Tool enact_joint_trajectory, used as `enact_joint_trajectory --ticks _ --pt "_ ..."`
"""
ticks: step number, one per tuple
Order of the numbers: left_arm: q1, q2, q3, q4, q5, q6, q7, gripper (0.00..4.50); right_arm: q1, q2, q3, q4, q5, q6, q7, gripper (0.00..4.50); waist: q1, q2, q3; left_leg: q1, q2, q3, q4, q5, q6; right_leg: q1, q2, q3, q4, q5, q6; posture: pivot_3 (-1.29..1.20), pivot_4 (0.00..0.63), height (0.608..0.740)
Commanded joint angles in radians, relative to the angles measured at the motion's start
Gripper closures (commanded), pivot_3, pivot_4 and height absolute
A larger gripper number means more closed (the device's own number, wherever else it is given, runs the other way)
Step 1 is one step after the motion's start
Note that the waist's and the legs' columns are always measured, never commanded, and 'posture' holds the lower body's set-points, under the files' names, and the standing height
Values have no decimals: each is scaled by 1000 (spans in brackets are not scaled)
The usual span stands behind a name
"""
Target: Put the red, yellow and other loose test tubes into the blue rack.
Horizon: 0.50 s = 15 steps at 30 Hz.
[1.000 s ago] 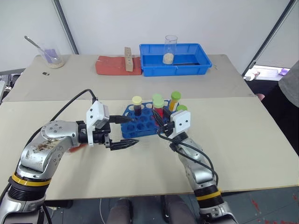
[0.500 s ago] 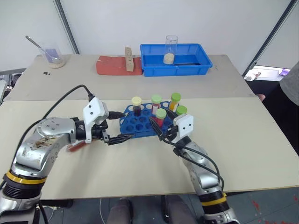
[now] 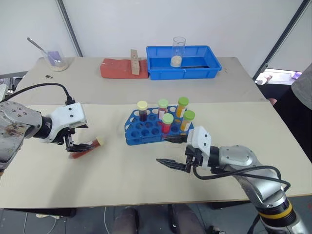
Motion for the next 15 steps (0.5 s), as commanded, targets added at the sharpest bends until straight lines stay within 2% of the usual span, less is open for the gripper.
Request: enact_joint_trajectory --ticks 1,15 --pt "-33 -21 -48 53 76 -8 -7 0 -41 -14 -9 -49 73 71 25 731 2 0 0 0 0 0 0 0 0 0 0 0 0 0 0 0 150 740" --pt "-112 -190 -177 243 254 -47 -16 0 -26 -27 -46 -62 158 101 33 731 22 -1 0 -2 0 0 3 0 1 0 0 0 1 0 3 0 150 740"
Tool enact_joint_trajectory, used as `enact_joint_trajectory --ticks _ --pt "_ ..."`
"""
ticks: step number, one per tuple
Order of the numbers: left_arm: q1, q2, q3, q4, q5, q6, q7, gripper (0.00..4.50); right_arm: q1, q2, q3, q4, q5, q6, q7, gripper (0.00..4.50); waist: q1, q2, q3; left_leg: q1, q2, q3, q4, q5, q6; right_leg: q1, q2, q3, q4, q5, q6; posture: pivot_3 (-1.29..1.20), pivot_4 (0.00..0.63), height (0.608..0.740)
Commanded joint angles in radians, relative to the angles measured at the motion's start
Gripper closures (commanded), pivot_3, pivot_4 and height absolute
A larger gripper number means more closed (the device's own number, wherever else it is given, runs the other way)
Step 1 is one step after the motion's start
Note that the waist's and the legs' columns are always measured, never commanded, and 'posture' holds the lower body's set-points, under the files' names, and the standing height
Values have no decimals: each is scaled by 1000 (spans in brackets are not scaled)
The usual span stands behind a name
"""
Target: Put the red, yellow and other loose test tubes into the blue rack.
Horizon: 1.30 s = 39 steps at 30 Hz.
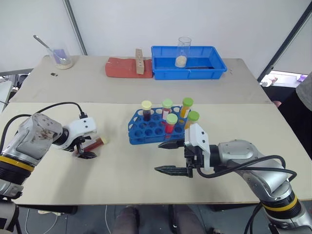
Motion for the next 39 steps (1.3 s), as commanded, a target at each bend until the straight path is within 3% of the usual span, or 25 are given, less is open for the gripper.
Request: enact_joint_trajectory --ticks 1,4,10,15,20,23,26,33,39 --pt "-29 -14 -8 26 43 -30 -11 0 4 -2 -42 -38 41 0 -4 731 0 0 0 0 0 0 0 0 0 0 0 0 0 0 0 0 150 740" --pt "-34 -28 -20 57 65 -59 -31 819 10 -7 -56 -36 62 5 -7 688 0 0 0 1 0 0 0 0 0 1 0 0 1 0 0 0 150 740" --pt "-44 -60 -25 98 94 -123 -48 3474 33 -21 -92 -43 108 23 -7 688 3 0 0 2 0 0 1 0 0 1 0 0 3 0 0 0 150 740" --pt "-56 -49 24 105 59 -210 -109 3530 68 -67 -118 -65 132 35 -3 688 3 0 0 2 0 0 1 0 0 1 0 0 3 1 -1 0 150 740" --pt "-63 -73 195 -22 -193 -70 -213 3531 147 -157 -178 -106 141 30 11 688 3 0 0 -2 0 -1 1 0 0 0 0 0 0 1 0 0 150 740" --pt "-56 -151 309 -135 -370 50 -186 3531 195 -194 -216 -123 133 8 23 688 5 0 0 -4 -1 -1 1 0 1 0 -2 0 -2 4 9 0 150 740" --pt "-45 -272 376 -215 -459 101 -76 3531 223 -198 -242 -126 103 -27 7 688 2 -1 0 -4 -2 -1 2 0 1 1 -2 0 -2 5 11 0 150 740" --pt "2 -610 402 -239 -409 -64 290 3531 169 -163 -254 -131 72 -4 -114 688 -4 -1 0 0 -2 -1 4 1 0 3 -1 2 -1 8 11 0 150 740" --pt "44 -688 367 -179 -361 -183 368 3531 156 -180 -282 -154 118 46 -141 688 -2 -1 0 0 -2 -2 2 1 0 3 0 2 -2 8 9 0 150 740"
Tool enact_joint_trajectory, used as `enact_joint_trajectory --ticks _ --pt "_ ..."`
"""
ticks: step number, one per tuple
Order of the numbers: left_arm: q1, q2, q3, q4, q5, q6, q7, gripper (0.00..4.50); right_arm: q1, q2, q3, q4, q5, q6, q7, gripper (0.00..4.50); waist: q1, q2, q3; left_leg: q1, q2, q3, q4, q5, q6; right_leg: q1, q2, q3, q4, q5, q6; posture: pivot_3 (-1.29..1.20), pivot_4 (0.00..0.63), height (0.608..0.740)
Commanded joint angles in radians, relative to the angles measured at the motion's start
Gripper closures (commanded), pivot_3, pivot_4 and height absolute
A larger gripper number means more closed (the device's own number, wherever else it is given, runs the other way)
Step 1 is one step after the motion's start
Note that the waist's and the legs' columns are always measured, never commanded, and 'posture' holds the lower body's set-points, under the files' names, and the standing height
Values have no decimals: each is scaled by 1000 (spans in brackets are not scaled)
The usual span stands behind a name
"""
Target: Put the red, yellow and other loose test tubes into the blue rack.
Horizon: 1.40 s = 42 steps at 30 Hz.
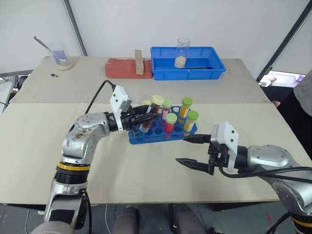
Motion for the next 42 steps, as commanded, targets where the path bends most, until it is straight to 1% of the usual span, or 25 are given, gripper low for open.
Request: enact_joint_trajectory --ticks 1,7,23,29,34,41,42 --pt "10 -15 -10 16 17 -71 24 3531 -15 -17 -48 -51 39 23 -17 688 1 0 0 0 0 0 0 0 0 0 0 0 0 0 0 0 150 740" --pt "28 -59 -50 57 36 -118 46 3531 3 -21 -70 -74 59 50 -54 688 4 0 0 -1 0 0 1 0 0 0 -1 0 -1 1 1 0 150 740" --pt "59 -116 -99 151 96 -266 83 3533 39 -37 -95 -104 90 70 -106 688 4 0 0 -1 0 0 1 0 0 1 -1 0 -2 1 2 0 150 740" --pt "123 -135 -88 121 113 -322 136 3533 30 -25 -100 -110 86 68 -144 688 4 0 -1 1 0 0 1 0 0 2 -1 0 -2 1 2 0 150 740" --pt "207 -146 -92 88 127 -375 186 3533 8 14 -91 -98 58 53 -210 688 0 0 -2 2 0 0 0 0 0 3 -1 0 -2 1 1 0 150 740" --pt "239 -156 -98 99 153 -446 230 3533 10 26 -94 -79 27 41 -225 688 1 0 -2 2 0 0 0 0 0 3 -1 0 -3 1 1 0 150 740" --pt "241 -157 -97 100 150 -443 231 3033 12 26 -95 -78 24 39 -223 688 1 0 -2 2 0 0 0 0 0 3 -1 0 -3 1 1 0 150 740"
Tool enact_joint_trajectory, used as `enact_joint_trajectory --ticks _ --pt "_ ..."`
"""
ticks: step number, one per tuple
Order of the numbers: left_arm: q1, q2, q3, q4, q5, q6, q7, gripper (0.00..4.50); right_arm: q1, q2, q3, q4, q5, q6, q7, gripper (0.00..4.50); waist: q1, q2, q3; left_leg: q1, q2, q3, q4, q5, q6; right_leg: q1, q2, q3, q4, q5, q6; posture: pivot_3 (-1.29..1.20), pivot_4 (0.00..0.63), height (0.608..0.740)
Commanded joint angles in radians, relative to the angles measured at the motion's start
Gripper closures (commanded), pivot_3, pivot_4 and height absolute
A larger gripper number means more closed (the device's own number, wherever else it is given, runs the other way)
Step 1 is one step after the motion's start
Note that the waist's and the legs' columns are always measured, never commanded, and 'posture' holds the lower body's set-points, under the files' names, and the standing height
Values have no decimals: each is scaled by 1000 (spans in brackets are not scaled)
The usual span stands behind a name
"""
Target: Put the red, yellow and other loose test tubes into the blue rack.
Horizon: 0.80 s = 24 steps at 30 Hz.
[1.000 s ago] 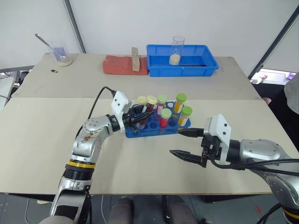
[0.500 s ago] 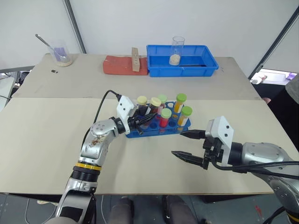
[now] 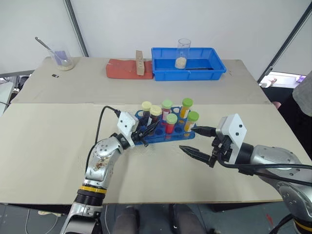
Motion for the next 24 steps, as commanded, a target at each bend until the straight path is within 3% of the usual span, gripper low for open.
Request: enact_joint_trajectory --ticks 1,2,6,7,13,18,24 --pt "20 7 -8 8 10 0 0 2502 -4 2 -26 -7 -9 -30 2 688 0 0 0 0 0 0 0 0 0 0 0 0 0 0 0 0 150 740" --pt "24 10 -7 3 7 1 -3 2243 -4 3 -25 -5 -12 -32 4 688 -1 0 0 0 0 0 0 0 0 0 0 0 0 0 0 0 150 740" --pt "55 50 19 -48 -4 11 -9 200 -7 7 -21 1 -21 -39 7 688 0 0 0 0 0 0 0 0 0 -1 0 0 0 0 0 0 150 740" --pt "66 68 29 -68 -13 24 -15 9 -8 9 -20 4 -24 -43 9 688 0 0 0 0 0 0 0 0 0 -1 0 0 0 0 0 0 150 740" --pt "163 267 107 -291 -76 183 -77 9 -2 -14 -56 62 -61 -113 72 688 -5 0 0 -1 1 0 -1 0 0 -2 0 0 0 -2 -4 0 150 740" --pt "210 506 204 -371 -54 275 -142 9 33 -110 -132 163 -83 -239 270 688 1 -1 0 -1 1 2 -1 0 0 -3 -1 -1 0 -5 -7 0 150 740" --pt "232 643 294 -410 -139 320 -246 9 15 -193 -211 303 -57 -289 440 688 2 0 1 -1 1 4 -2 0 0 -4 -2 -1 -1 -5 -8 0 150 740"
